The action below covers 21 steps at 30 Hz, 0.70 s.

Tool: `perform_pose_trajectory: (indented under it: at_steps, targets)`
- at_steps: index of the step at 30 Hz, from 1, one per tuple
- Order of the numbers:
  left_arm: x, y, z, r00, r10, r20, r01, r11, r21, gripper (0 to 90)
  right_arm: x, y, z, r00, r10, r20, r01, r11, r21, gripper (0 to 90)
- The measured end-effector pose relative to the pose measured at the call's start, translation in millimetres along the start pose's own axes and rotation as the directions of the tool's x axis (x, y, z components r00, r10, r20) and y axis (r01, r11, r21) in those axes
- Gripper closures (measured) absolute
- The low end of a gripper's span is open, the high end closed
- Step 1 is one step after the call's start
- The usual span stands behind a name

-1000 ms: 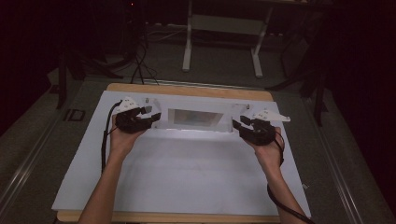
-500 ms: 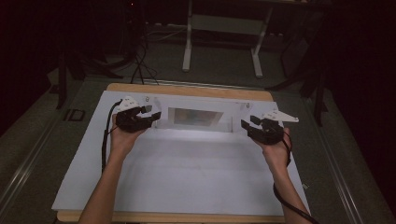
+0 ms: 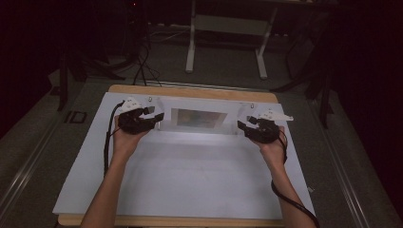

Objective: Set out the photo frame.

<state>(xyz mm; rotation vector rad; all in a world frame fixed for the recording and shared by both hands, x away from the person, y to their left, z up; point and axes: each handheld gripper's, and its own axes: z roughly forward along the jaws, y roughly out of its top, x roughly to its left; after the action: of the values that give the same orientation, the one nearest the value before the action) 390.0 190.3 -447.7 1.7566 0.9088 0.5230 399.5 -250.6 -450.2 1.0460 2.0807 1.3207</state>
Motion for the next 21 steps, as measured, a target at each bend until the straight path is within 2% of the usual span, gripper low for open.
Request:
perform_pose_trajectory:
  at_steps: [1,5,16,21]
  targets:
    - [0.2,0.1,0.1,1.0000,0.000,0.000,0.000,1.0000,0.000,47.0,-1.4,-2.2,8.3,0.9998,-0.008,-0.017,0.008,1.000,-0.006,48.3]
    - [0.5,0.2,0.7,1.0000,-0.003,-0.003,0.003,1.0000,0.000,47.0,-2.4,-4.1,13.7,0.9994,0.002,-0.035,-0.002,1.000,-0.013,46.8]
    - [1.8,0.5,3.7,0.9998,-0.016,-0.013,0.016,0.9998,-0.010,46.1,-4.4,-5.5,17.2,0.9990,0.026,-0.038,-0.027,0.999,-0.031,46.7]
    - [3.6,-3.5,6.9,0.9993,-0.023,-0.029,0.023,0.9997,0.008,46.3,-4.9,-5.4,18.1,0.9989,0.031,-0.036,-0.032,0.999,-0.035,46.8]
